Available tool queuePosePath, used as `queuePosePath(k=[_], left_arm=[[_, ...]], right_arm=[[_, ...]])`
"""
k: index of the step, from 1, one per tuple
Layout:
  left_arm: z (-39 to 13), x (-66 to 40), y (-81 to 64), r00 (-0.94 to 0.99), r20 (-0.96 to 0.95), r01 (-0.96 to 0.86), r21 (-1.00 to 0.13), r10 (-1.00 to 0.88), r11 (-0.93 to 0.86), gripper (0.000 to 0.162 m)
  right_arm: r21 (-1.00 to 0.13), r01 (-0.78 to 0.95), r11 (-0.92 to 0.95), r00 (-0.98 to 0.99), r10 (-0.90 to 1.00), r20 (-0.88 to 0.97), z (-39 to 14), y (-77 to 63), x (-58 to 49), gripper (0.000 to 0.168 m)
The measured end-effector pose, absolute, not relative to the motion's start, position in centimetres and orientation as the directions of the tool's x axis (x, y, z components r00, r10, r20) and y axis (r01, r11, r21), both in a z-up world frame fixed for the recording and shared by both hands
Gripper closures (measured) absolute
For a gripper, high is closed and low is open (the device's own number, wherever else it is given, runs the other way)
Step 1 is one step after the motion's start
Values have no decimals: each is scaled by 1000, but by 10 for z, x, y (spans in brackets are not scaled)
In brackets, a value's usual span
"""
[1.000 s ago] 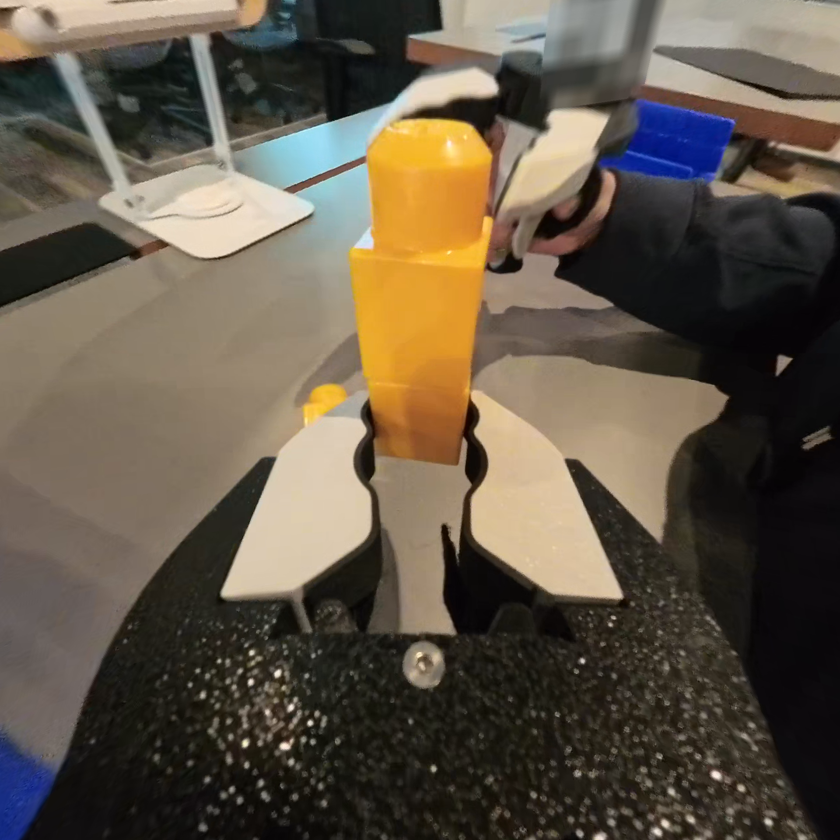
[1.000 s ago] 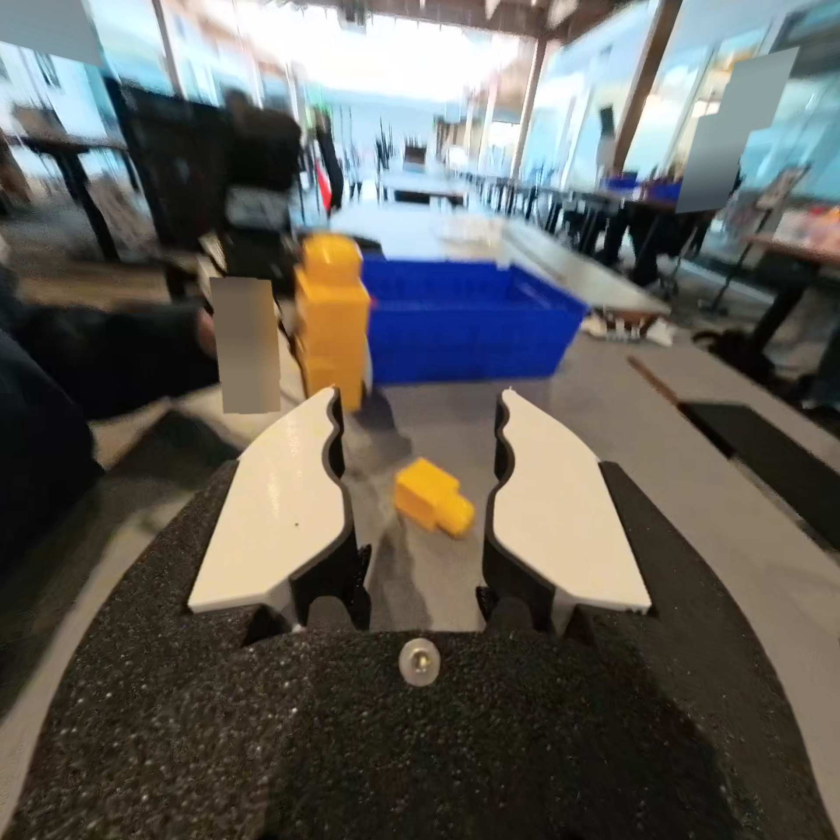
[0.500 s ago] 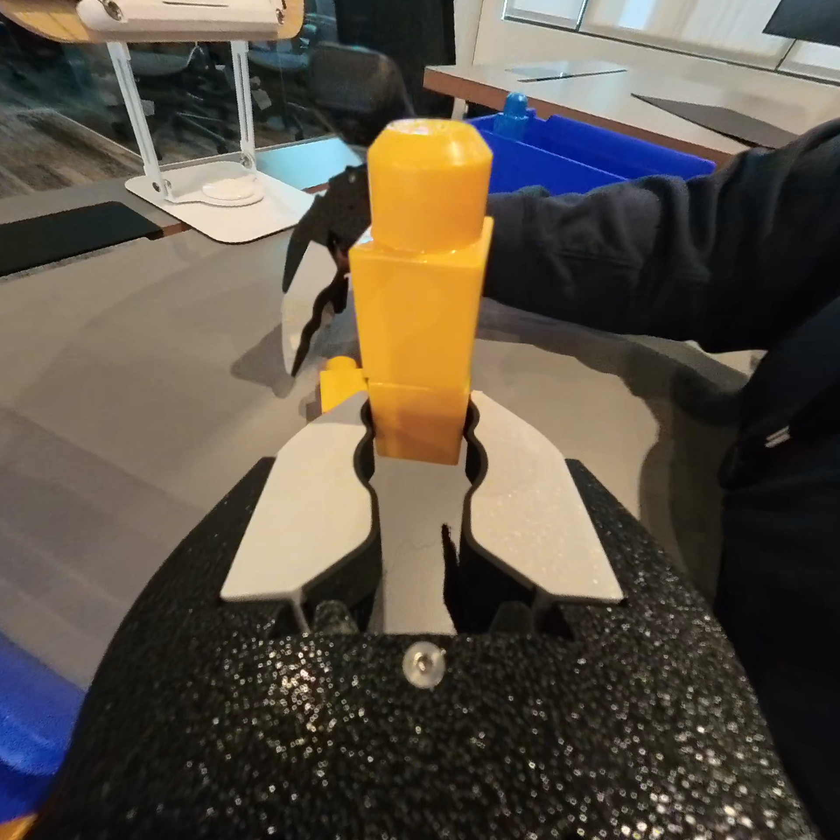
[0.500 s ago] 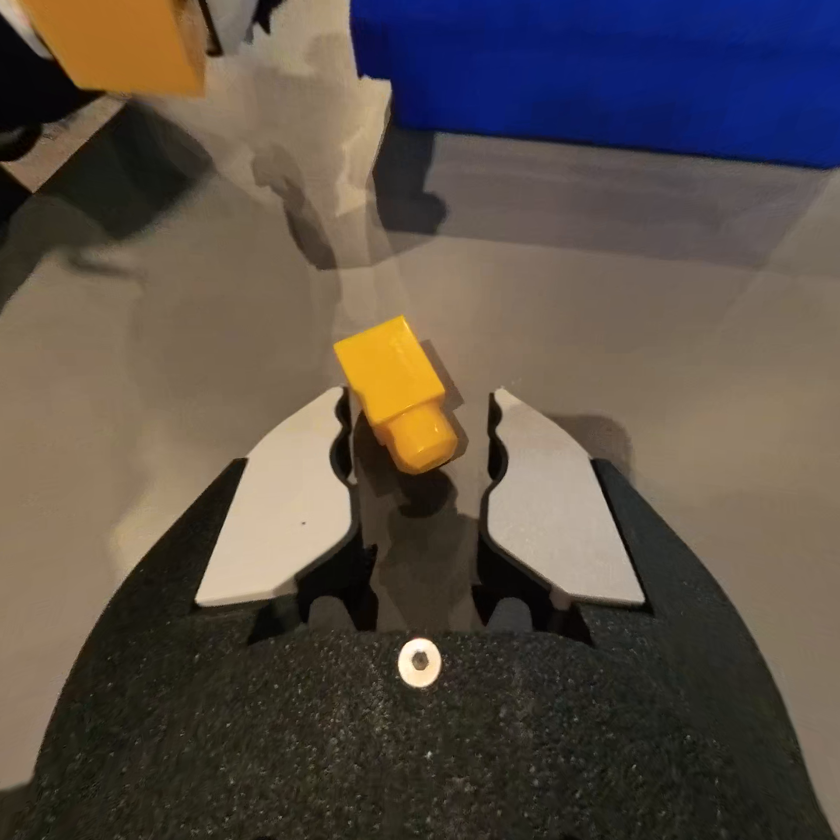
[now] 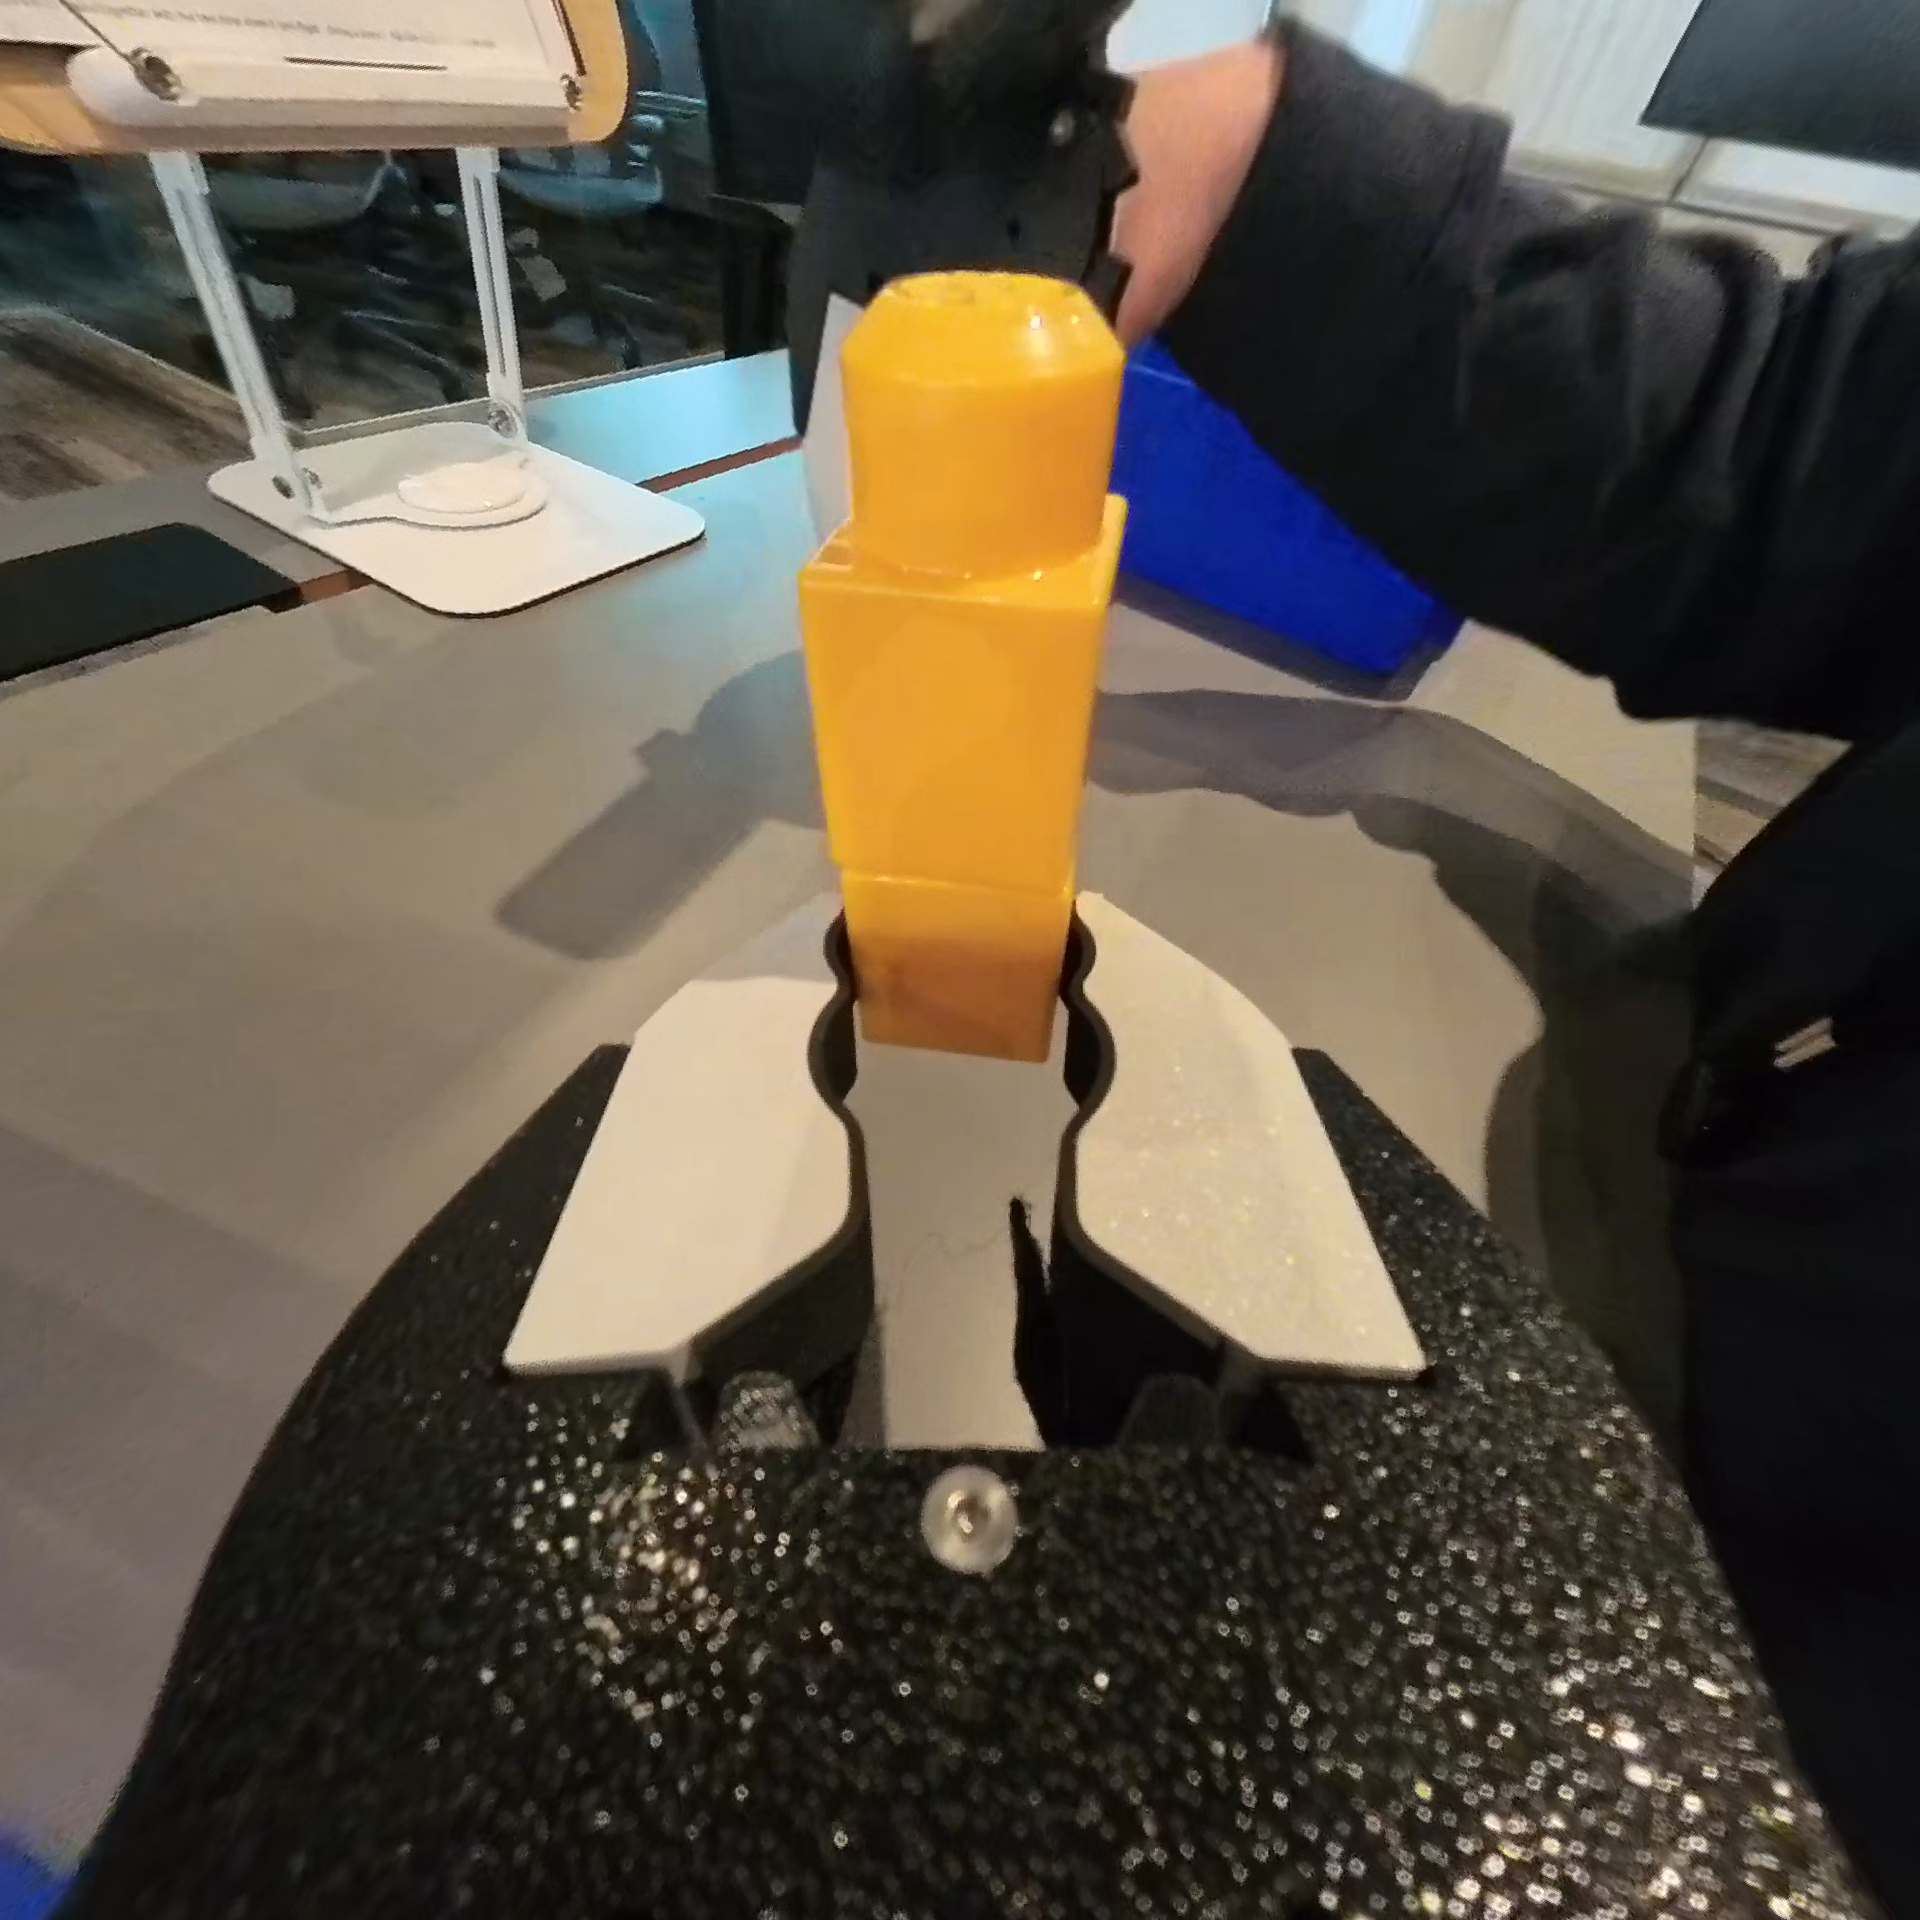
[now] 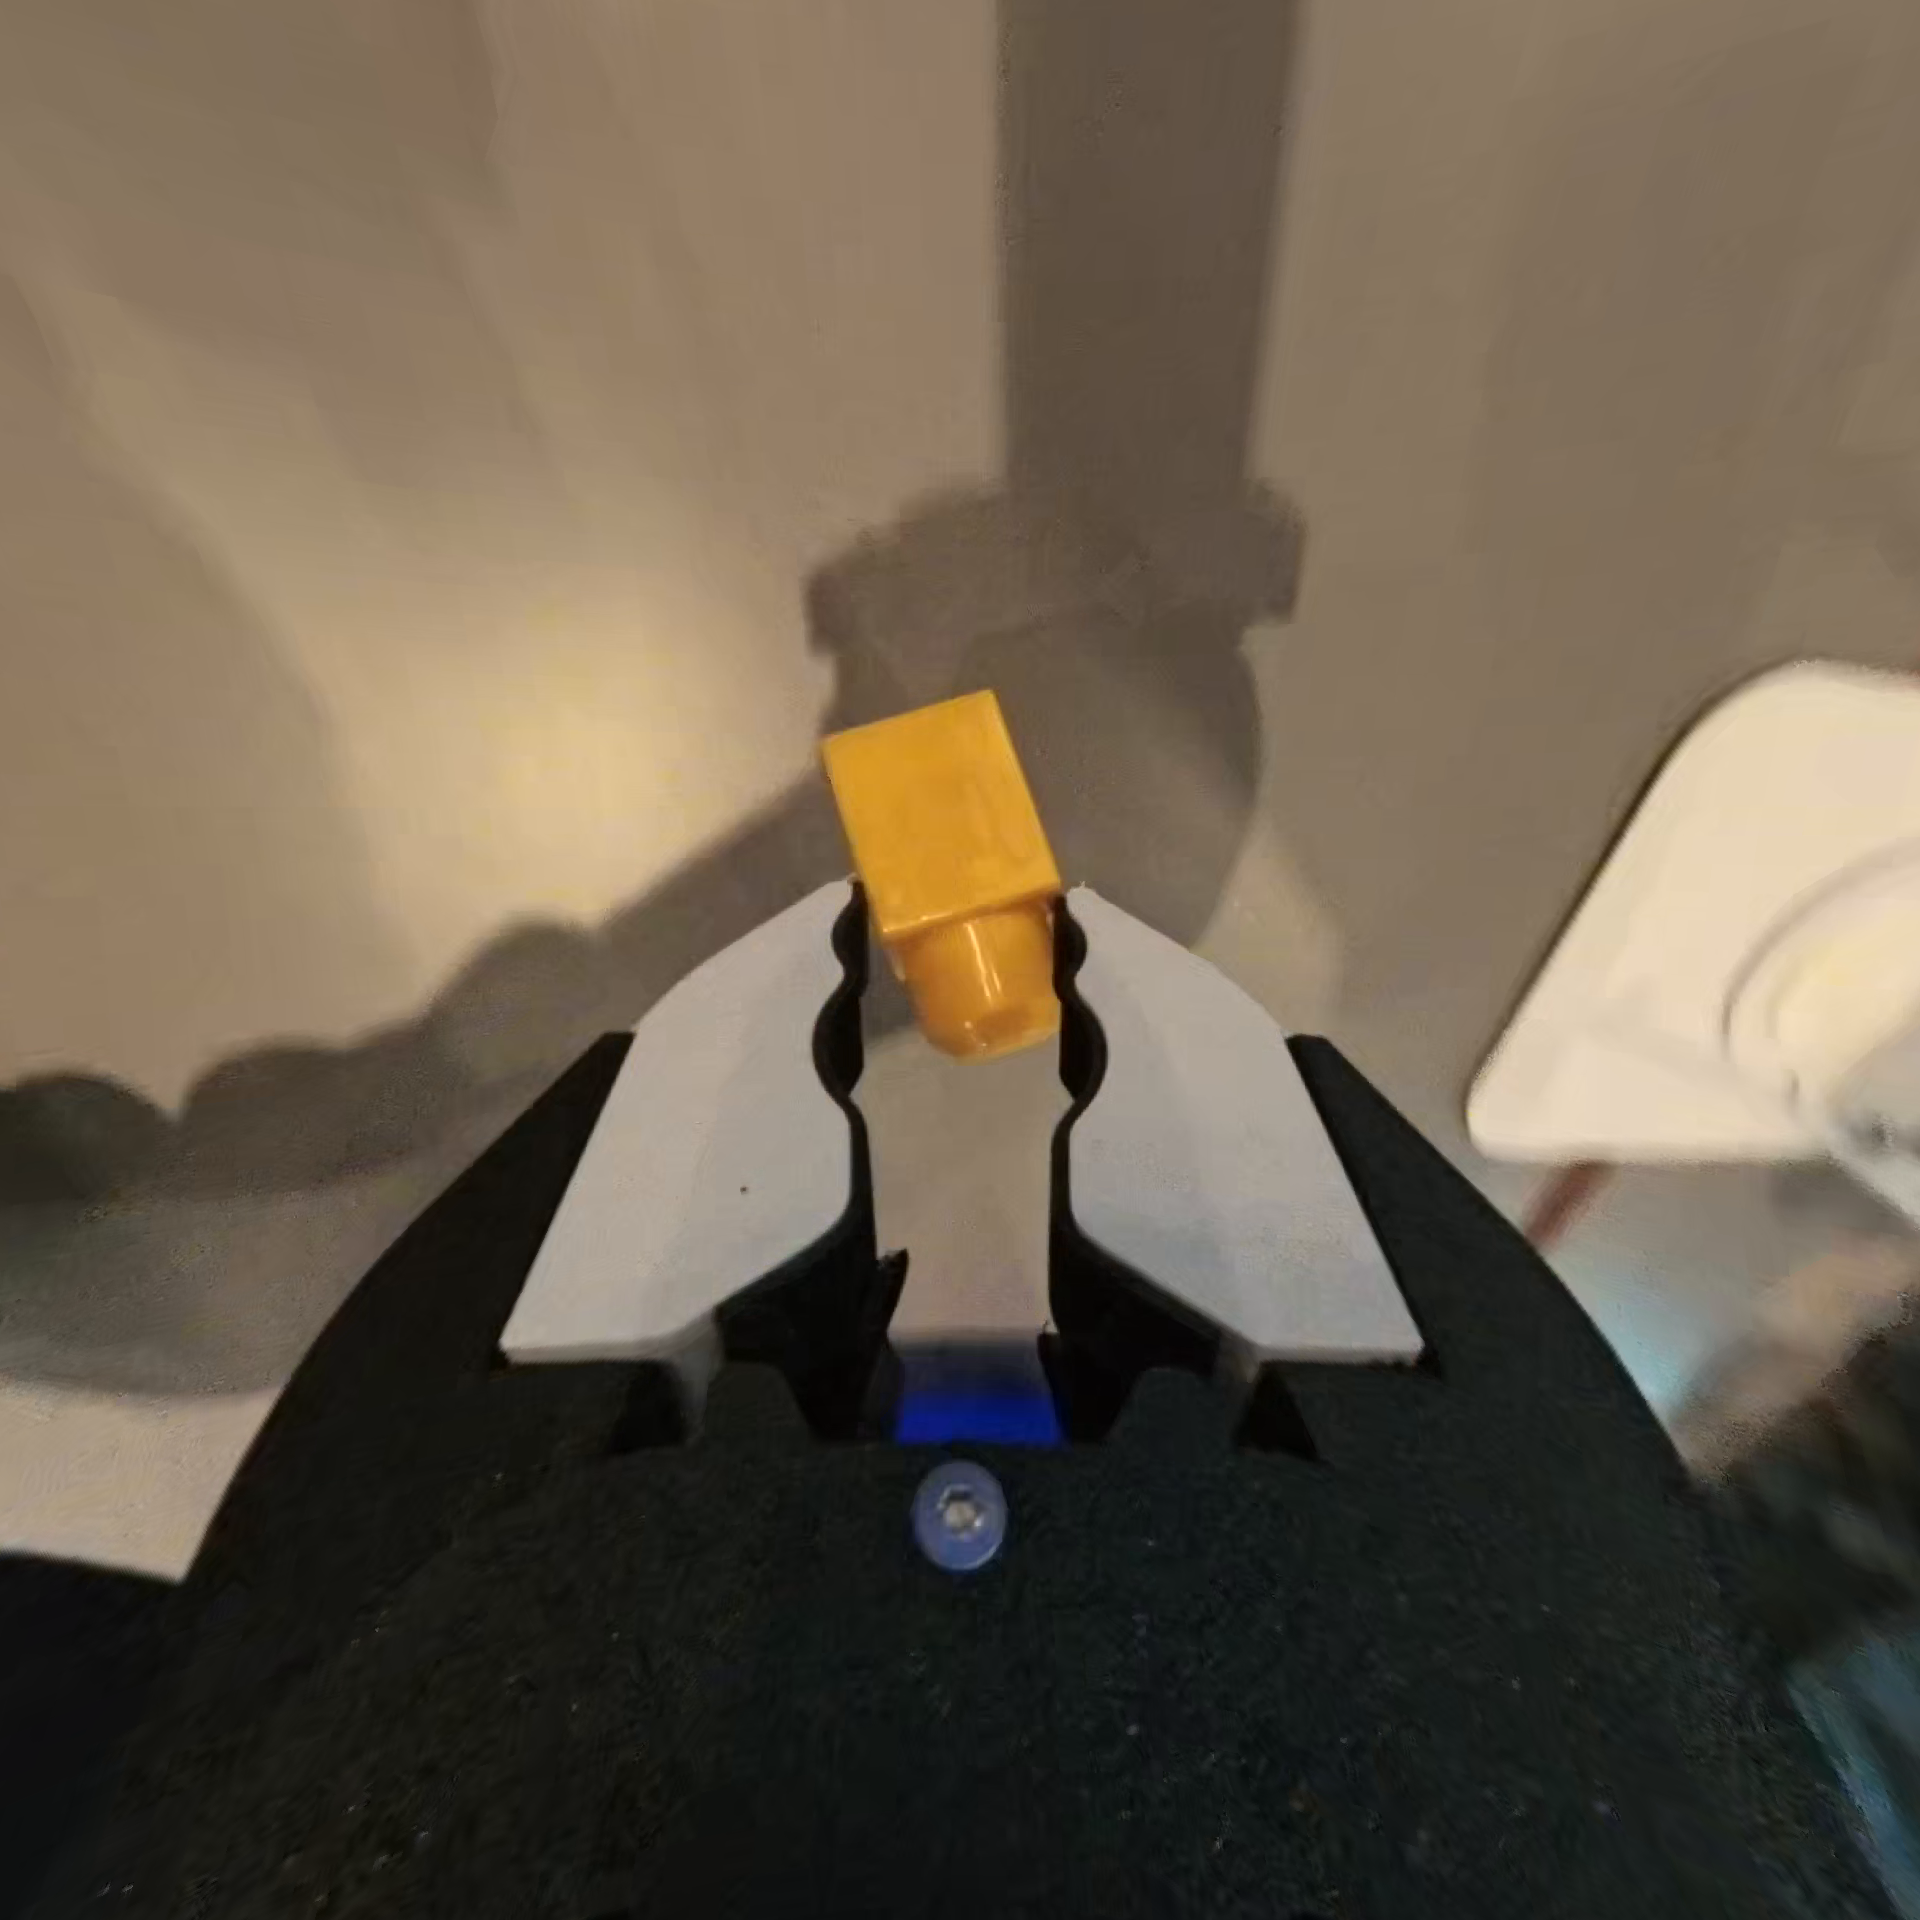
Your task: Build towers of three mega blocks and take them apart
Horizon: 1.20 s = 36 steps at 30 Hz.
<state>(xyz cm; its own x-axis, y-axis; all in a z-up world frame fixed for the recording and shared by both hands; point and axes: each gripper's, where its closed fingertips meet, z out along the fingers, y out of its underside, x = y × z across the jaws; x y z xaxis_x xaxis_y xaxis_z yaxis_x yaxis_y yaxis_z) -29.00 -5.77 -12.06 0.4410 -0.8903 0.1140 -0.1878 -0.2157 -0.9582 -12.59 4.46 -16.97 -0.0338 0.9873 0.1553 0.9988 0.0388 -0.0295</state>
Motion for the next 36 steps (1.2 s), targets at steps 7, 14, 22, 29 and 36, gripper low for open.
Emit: queuePosePath(k=[7, 14, 22, 29, 36], left_arm=[[-118, -277, -57, 417, 92, -205, -960, -904, -192, 125], [-119, -275, -59, 409, 105, -199, -959, -906, -202, 125], [-121, -273, -60, 399, 116, -193, -959, -910, -207, 125], [-123, -269, -59, 379, 142, -167, -962, -915, -218, 125], [-123, -247, -62, 291, 135, -195, -961, -947, -197, 125]], right_arm=[[526, 845, 96, -202, 968, 147, -189, 43, -69, 134], [552, 830, 79, -201, 966, 164, -192, 45, -74, 134], [287, 958, -10, -60, 971, 233, -181, 38, -84, 91], [-537, 804, -256, 346, 935, 72, -150, 29, -98, 84], [-665, 725, -180, 320, 943, 94, -187, 37, -85, 84]])
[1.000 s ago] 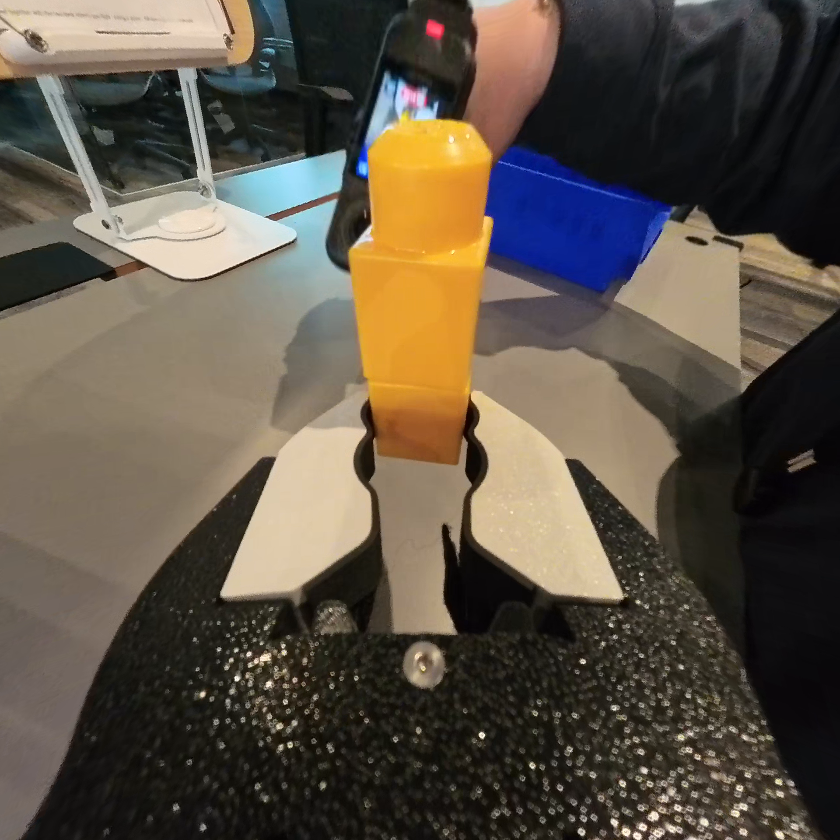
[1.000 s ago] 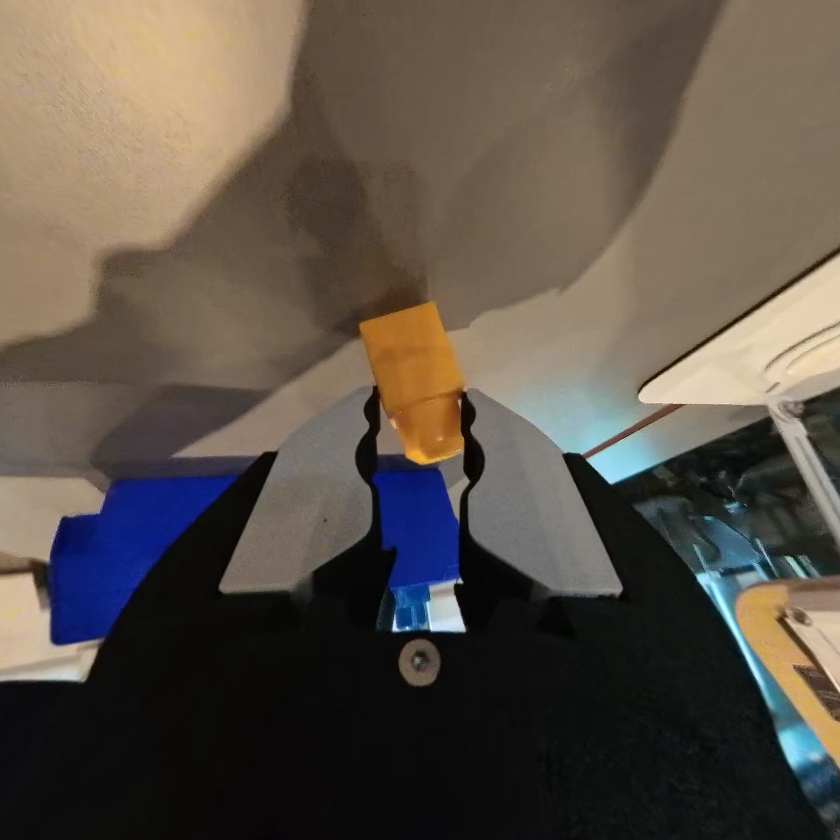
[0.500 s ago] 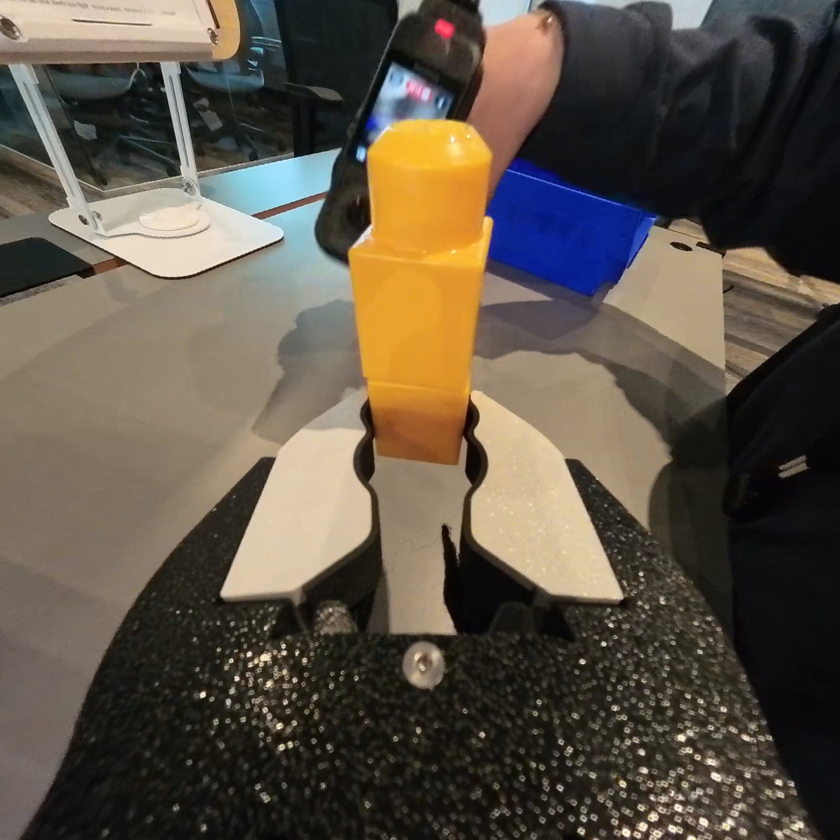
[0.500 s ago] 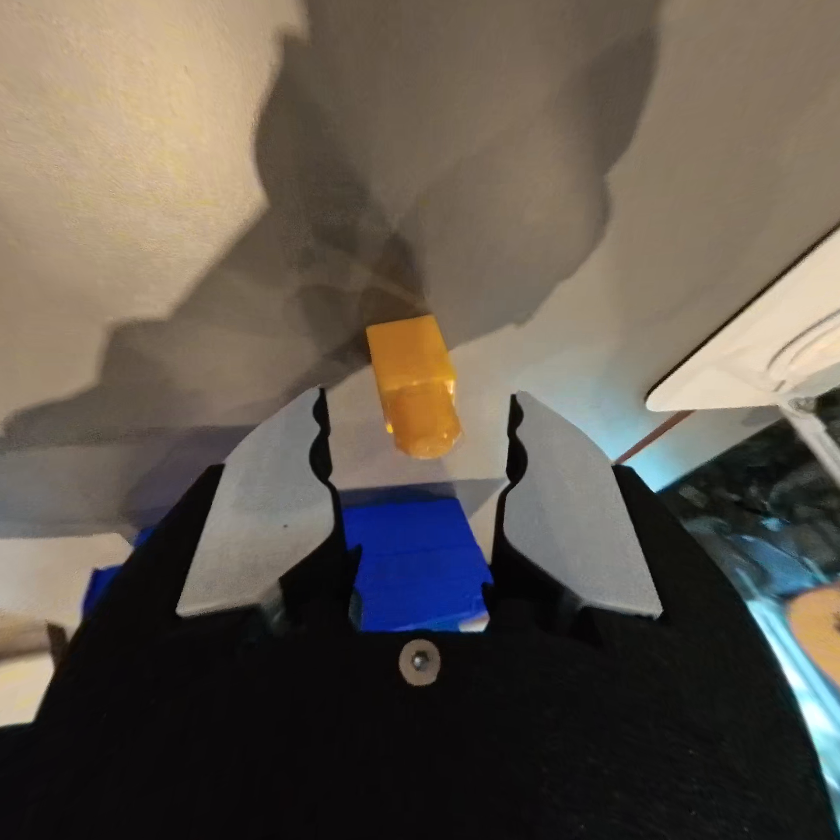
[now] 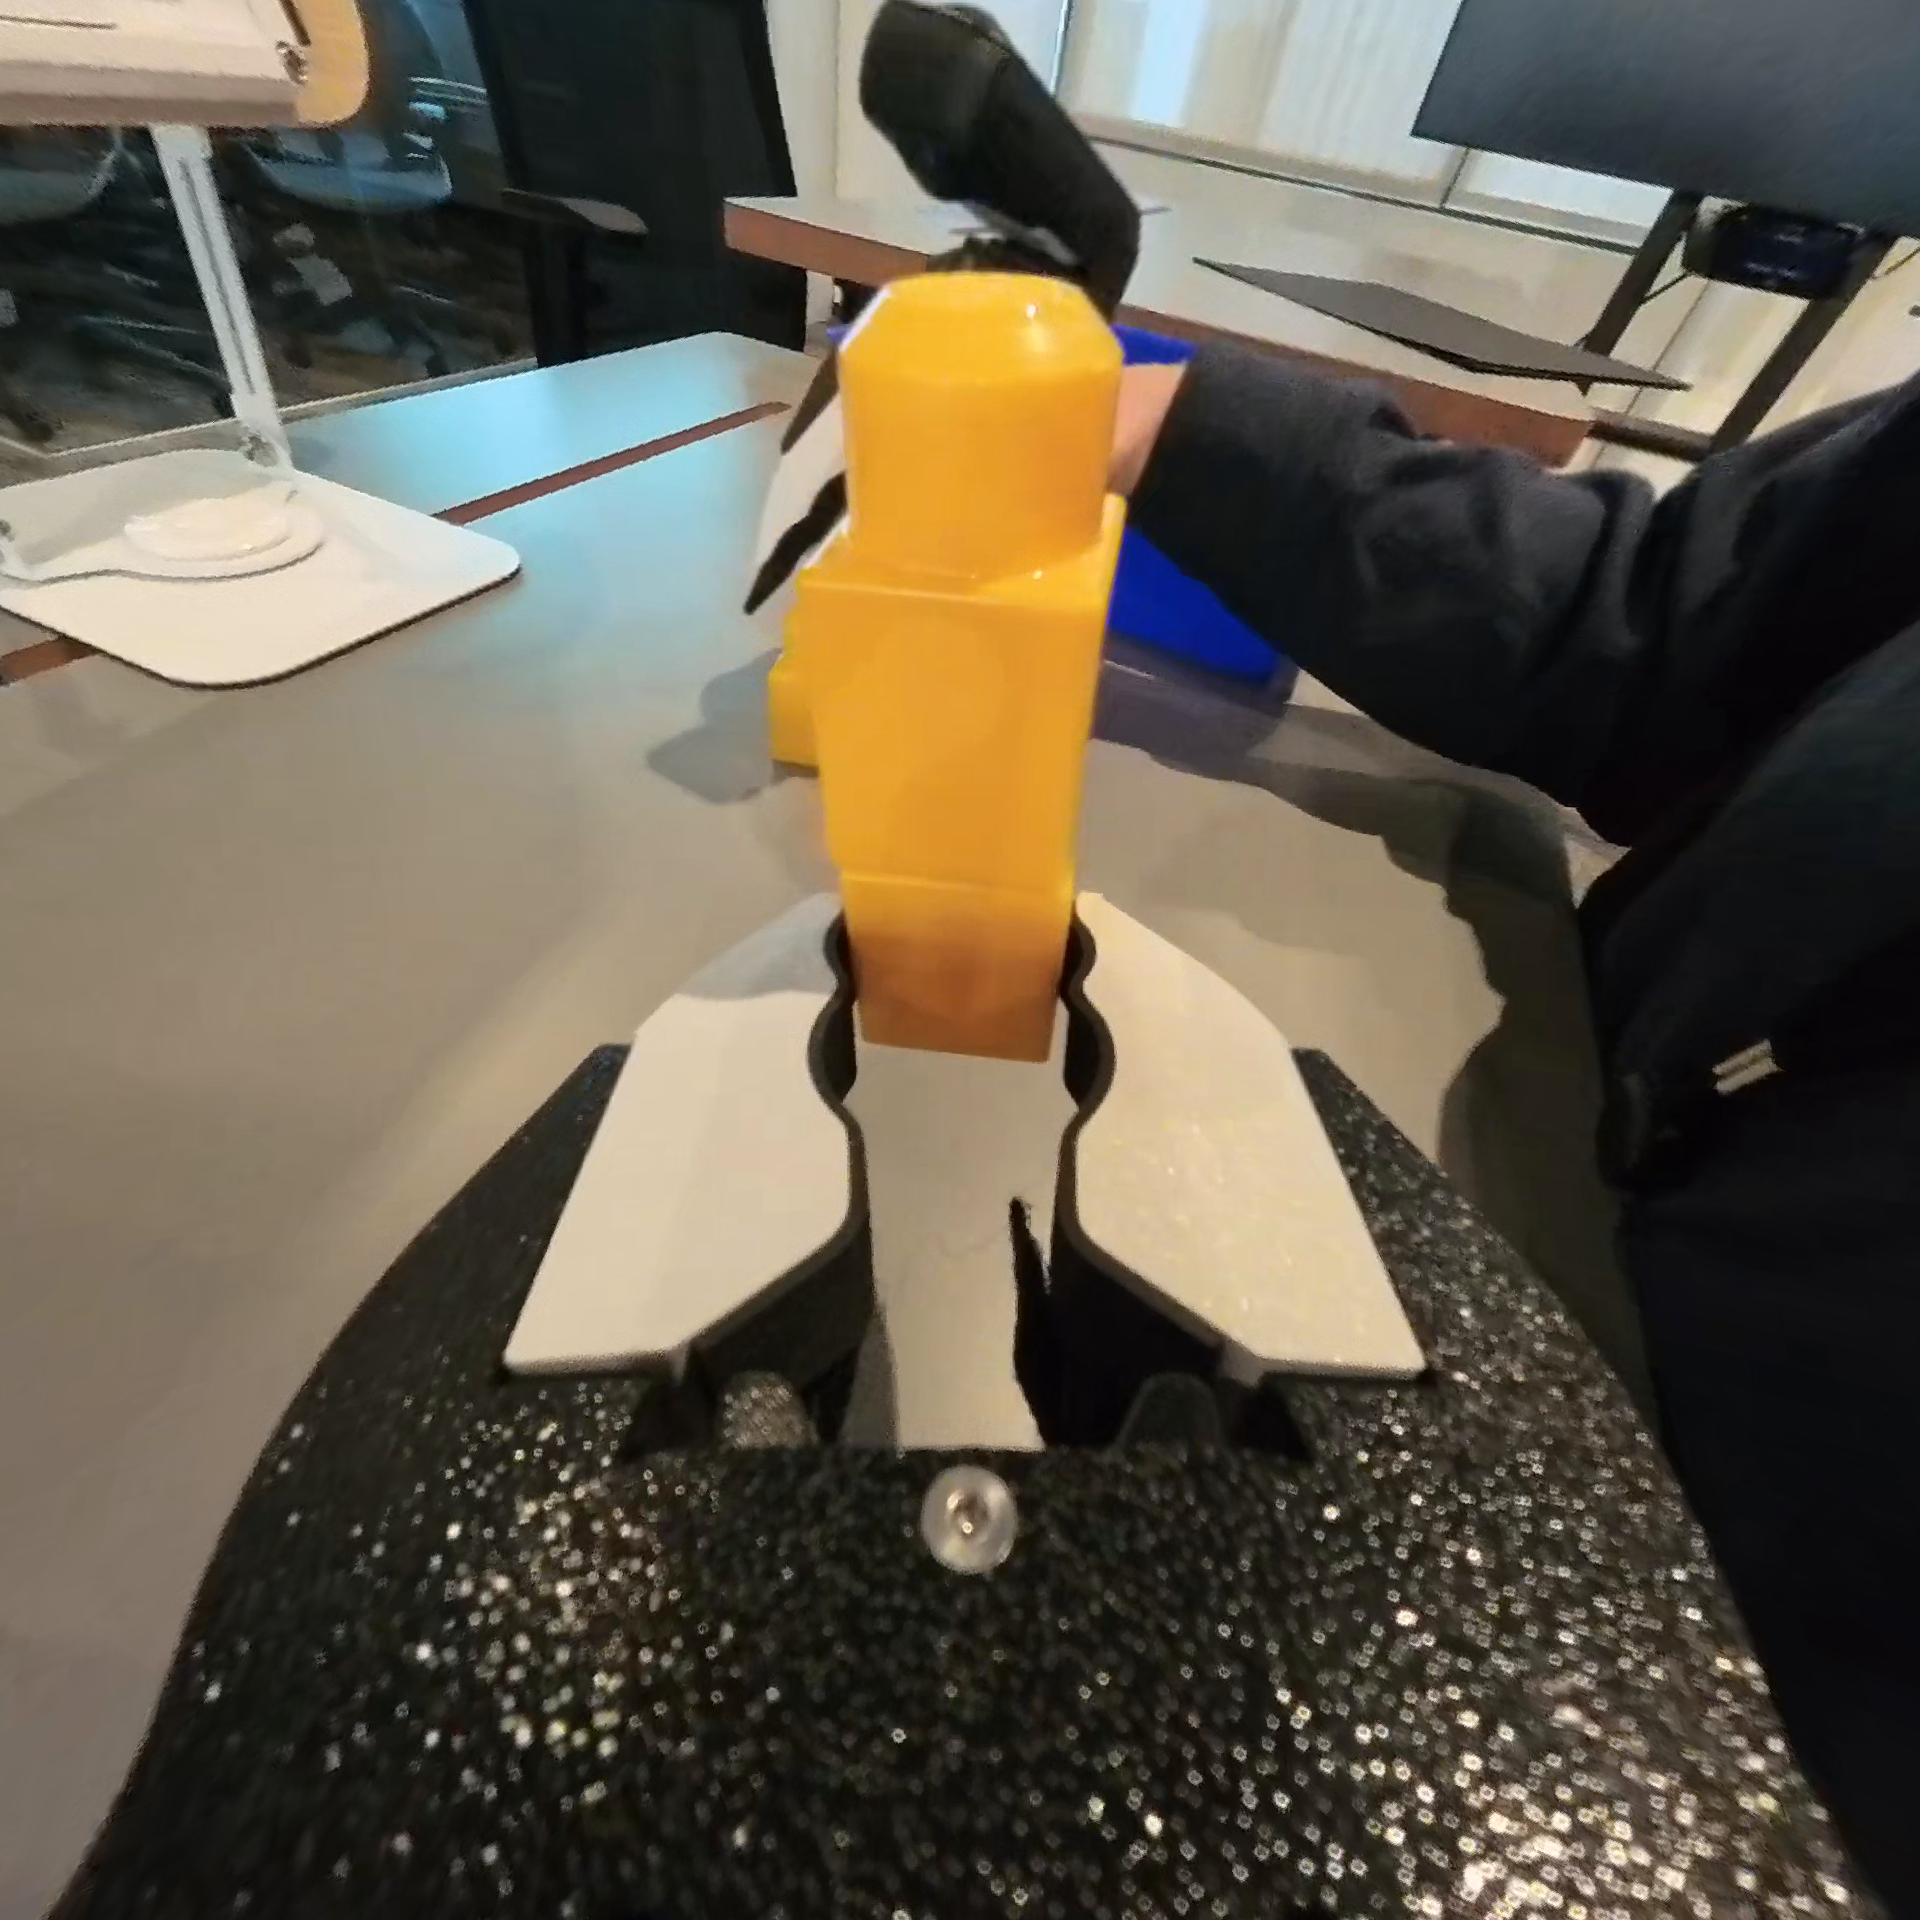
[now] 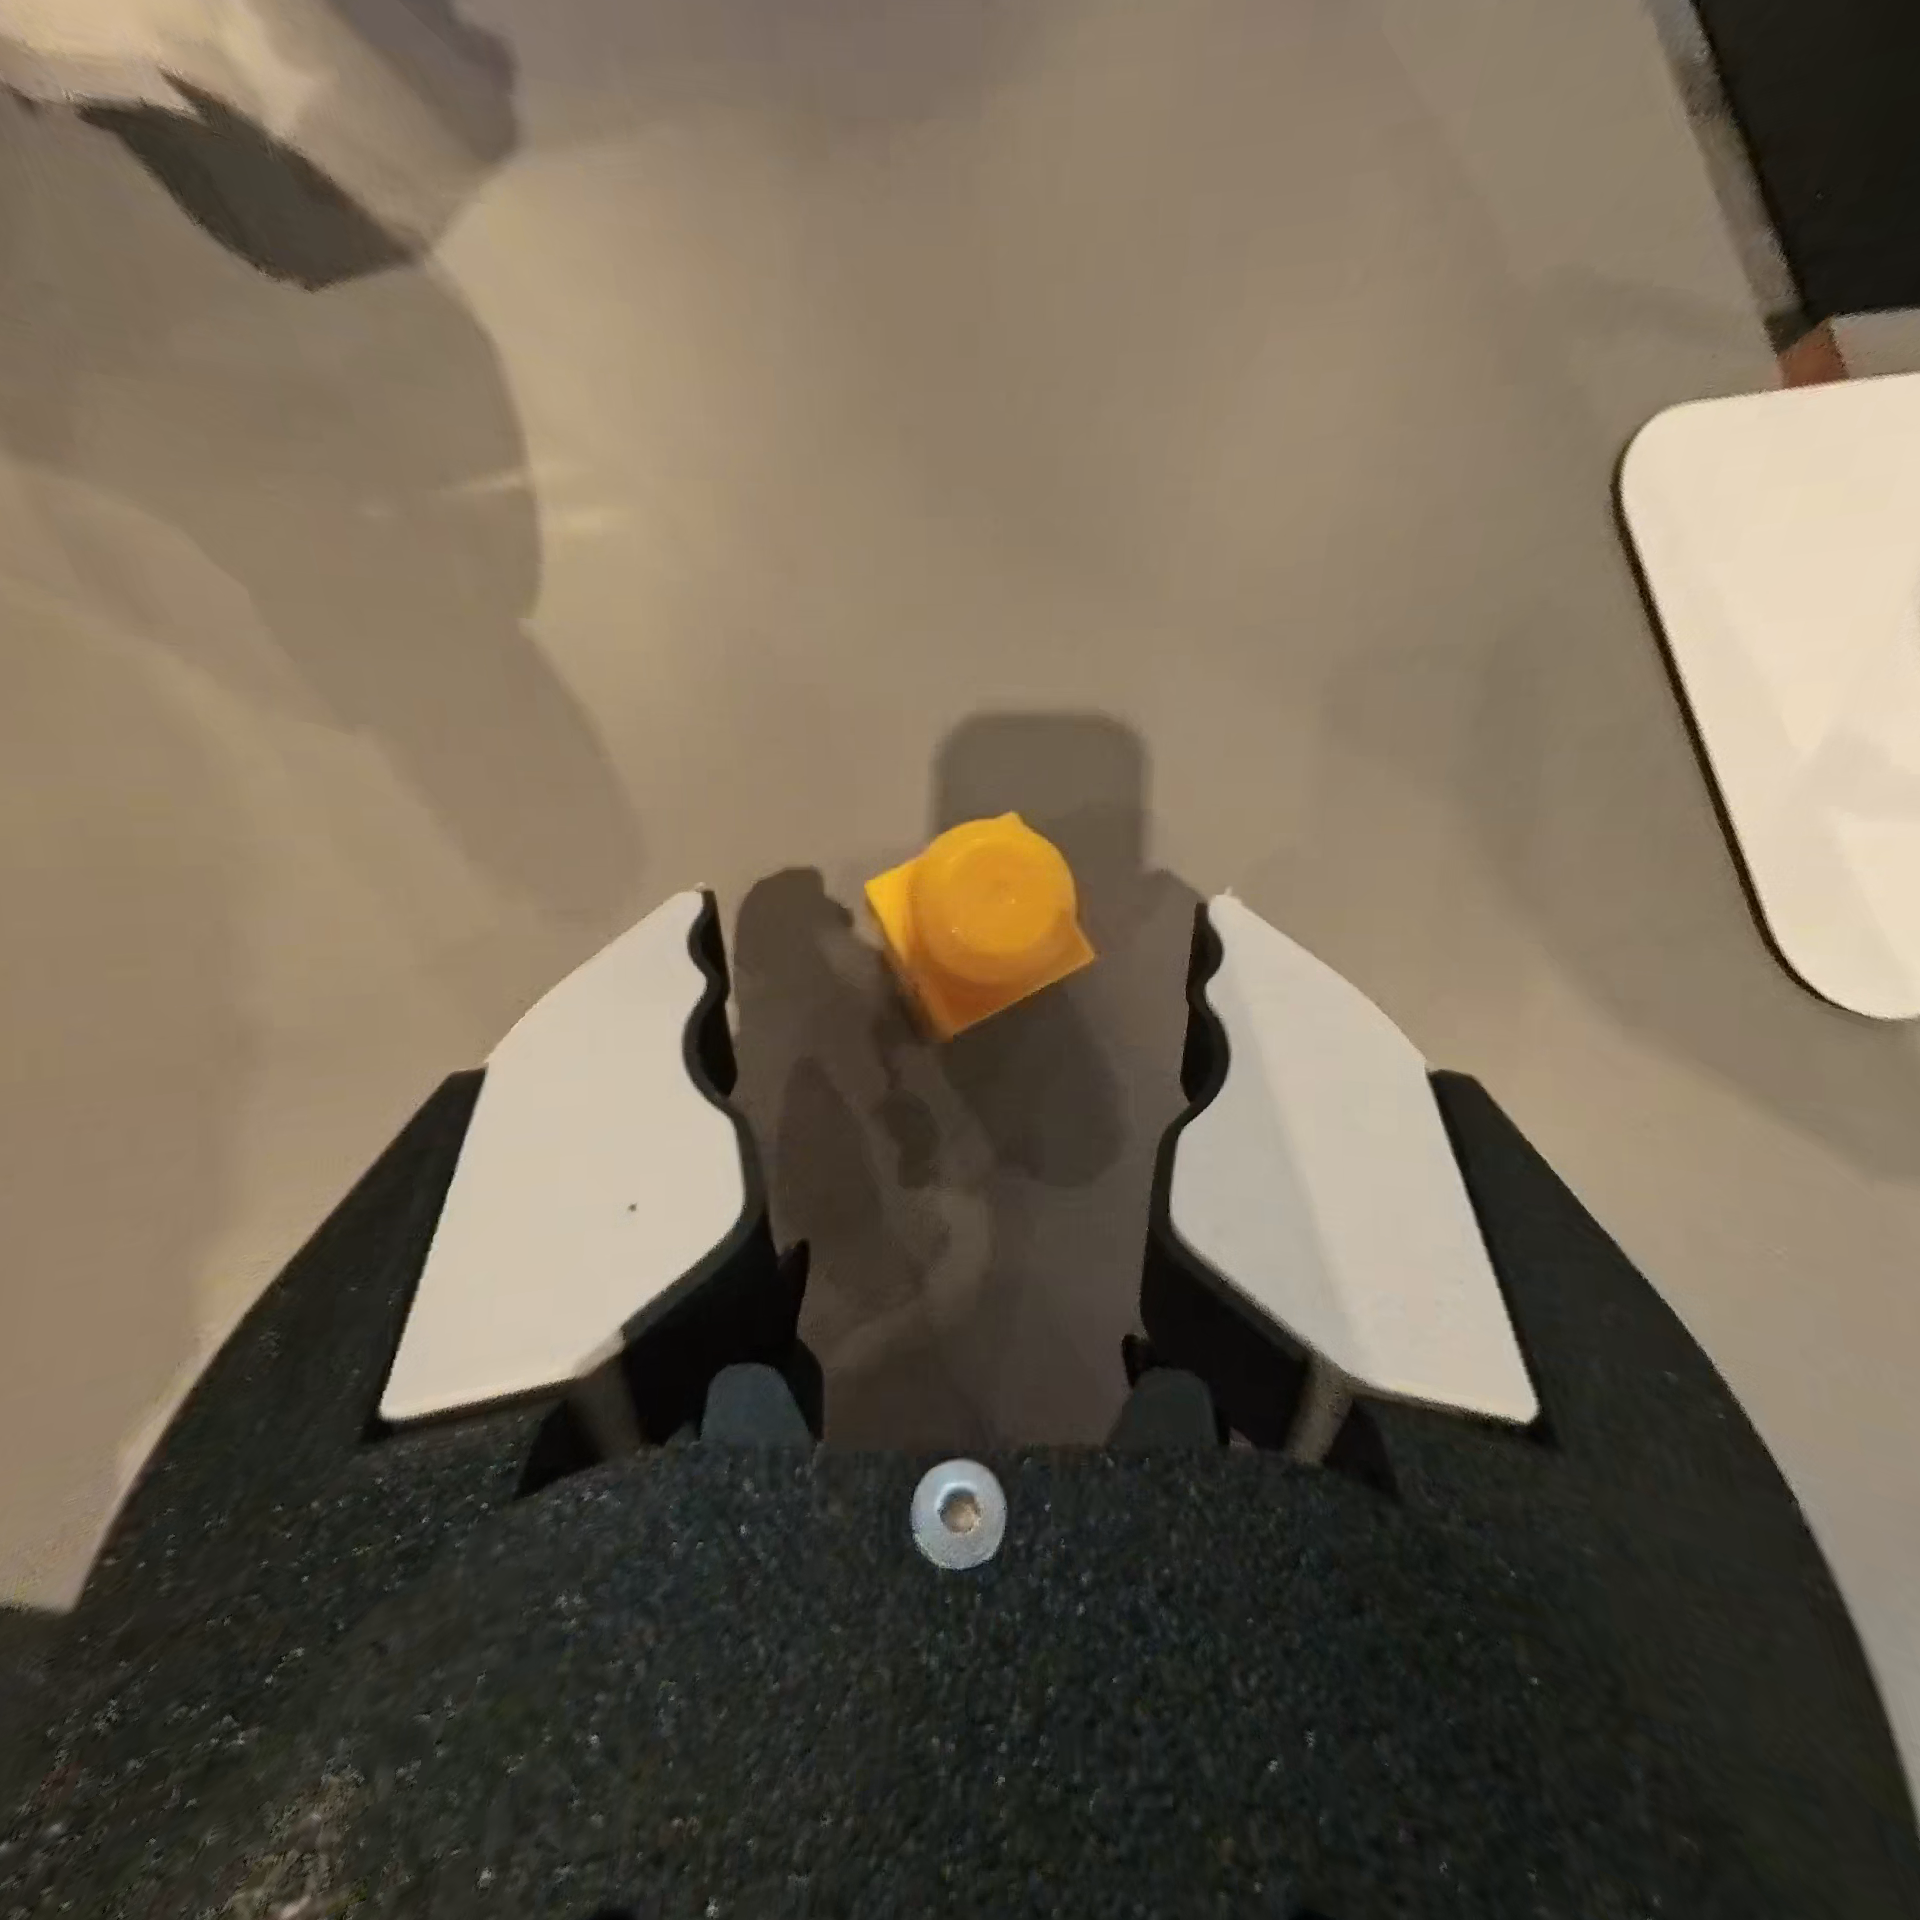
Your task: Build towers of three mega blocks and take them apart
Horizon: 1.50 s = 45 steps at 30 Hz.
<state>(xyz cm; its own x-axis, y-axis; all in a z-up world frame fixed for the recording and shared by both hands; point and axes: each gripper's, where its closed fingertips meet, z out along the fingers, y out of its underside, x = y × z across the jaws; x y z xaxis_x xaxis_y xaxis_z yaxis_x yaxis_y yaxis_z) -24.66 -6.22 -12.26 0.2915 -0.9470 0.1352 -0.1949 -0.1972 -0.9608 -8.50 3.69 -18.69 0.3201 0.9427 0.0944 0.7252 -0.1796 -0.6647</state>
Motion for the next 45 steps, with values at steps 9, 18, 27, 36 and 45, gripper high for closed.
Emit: queuePosePath(k=[9, 18, 27, 36, 45], left_arm=[[-126, -236, -65, 258, 151, -217, -953, -954, -210, 125], [-128, -230, -48, 304, 159, -215, -949, -939, -231, 126], [-128, -214, -19, 346, -33, -386, -916, -938, -110, 126], [-132, -210, -17, 352, -122, -437, -898, -928, -47, 126], [-129, -210, -11, 395, -199, -455, -891, -897, -3, 126]], right_arm=[[-791, 567, -230, 294, 954, -66, -188, 41, -93, 113], [-884, 353, -306, 310, 930, -198, -139, 32, -117, 138], [-988, 149, 43, 115, 992, 61, -10, -15, -185, 138], [-985, 166, -39, 33, 999, -34, -12, -27, -203, 138], [-973, 224, -52, 128, 991, -24, -18, -27, -211, 138]])
